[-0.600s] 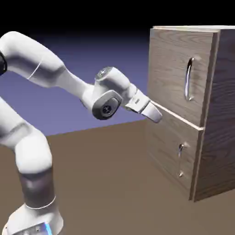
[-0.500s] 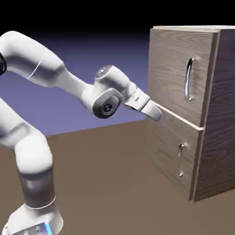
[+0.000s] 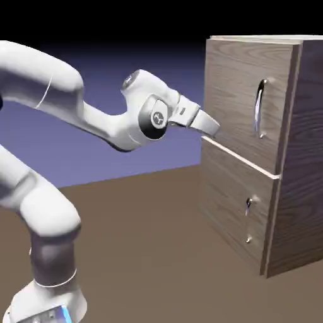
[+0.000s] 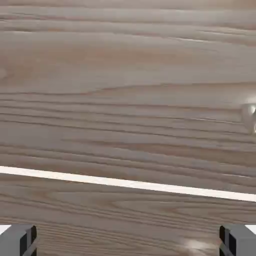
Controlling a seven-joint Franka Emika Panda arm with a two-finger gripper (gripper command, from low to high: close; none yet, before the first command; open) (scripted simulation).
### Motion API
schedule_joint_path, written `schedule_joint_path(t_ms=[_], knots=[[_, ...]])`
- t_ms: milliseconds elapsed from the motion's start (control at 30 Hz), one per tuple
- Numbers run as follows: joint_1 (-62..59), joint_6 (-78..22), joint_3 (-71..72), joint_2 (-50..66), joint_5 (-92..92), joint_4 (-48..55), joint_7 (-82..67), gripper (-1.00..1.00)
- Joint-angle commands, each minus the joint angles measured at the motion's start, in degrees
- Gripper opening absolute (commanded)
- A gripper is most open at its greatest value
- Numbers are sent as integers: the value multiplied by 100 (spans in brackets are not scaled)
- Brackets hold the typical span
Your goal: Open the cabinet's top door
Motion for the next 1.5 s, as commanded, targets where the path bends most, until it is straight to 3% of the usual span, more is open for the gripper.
schedule_joint_path(t_ms=[0,1467], knots=[[86,-18,-88,-26,-250,43,193,0],[3782,-777,-3875,-1137,-10947,1904,8483,0]])
